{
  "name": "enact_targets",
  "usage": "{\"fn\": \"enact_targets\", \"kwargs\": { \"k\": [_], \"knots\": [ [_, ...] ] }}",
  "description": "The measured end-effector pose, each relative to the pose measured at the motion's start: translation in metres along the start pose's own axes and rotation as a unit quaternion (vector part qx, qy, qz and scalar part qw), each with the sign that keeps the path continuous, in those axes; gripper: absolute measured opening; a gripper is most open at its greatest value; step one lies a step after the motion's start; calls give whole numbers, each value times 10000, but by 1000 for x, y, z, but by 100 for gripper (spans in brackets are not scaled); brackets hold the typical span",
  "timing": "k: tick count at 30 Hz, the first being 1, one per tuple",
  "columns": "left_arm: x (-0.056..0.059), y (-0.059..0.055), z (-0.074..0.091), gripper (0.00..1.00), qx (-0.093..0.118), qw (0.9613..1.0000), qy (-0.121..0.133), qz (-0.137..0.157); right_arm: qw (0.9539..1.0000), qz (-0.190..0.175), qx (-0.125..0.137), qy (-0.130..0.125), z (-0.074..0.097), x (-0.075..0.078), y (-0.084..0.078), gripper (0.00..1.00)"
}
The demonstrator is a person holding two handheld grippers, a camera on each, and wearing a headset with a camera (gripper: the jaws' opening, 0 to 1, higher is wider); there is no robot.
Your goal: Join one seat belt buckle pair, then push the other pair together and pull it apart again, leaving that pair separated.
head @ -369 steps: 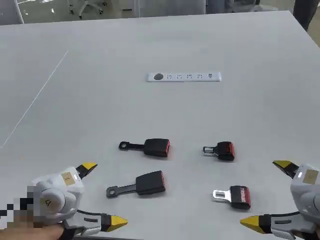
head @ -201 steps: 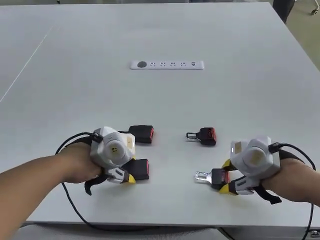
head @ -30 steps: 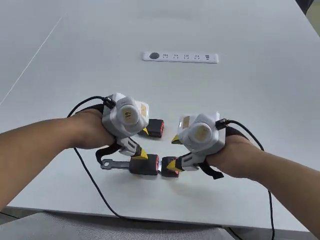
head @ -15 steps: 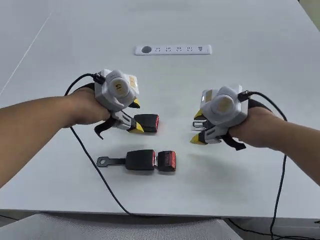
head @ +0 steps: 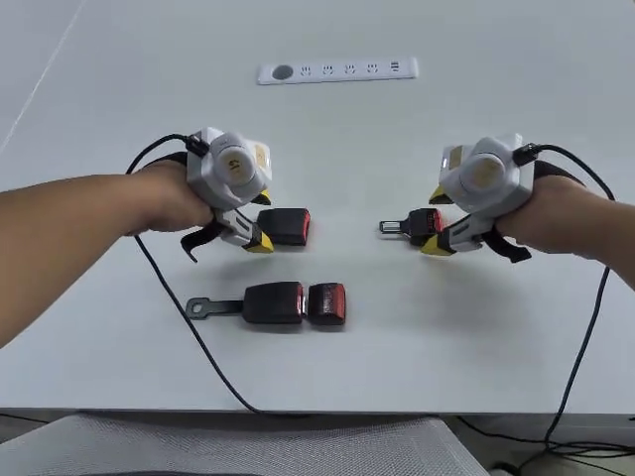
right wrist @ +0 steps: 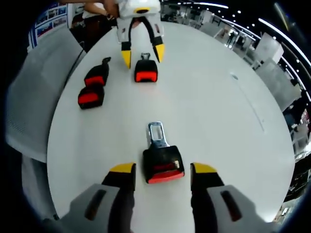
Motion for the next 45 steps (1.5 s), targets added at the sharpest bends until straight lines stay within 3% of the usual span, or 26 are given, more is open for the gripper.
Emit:
{"fn": "enact_targets", "kwargs": {
  "k": [7,8,9,20,26,33,45],
  "knots": [
    [0,-3,-8,37,-66,9998,-185,-42,9998,-15,114,161,-6,4,6,41],
    [-1,-3,-9,37,-62,9998,-158,-50,9991,-44,115,406,-7,-4,6,36],
    [-1,-2,-9,36,-42,9998,-213,-52,9994,16,167,293,-7,1,8,36],
    [1,-2,-11,33,-137,9994,-200,-265,9983,61,74,577,-5,-2,6,35],
    [1,-3,-12,33,-159,9995,-208,-197,9988,84,-32,481,-7,-3,11,35],
    [1,-4,-12,32,-45,9998,-202,-36,9991,56,66,414,-15,-6,31,35],
    [0,-3,-12,32,-67,9997,-216,-71,9986,213,250,403,-31,-14,76,35]
  ]
}}
Point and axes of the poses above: the centre of the closed fingertips' face, and the gripper's own axes: z roughly backward along the fingers, x roughly to its right, y roughly out of its top, the point moved 1 cm from there along z, roughly backward along the fingers, and after that the axes turned 11 degrees about -x, right-handed, at the moved point
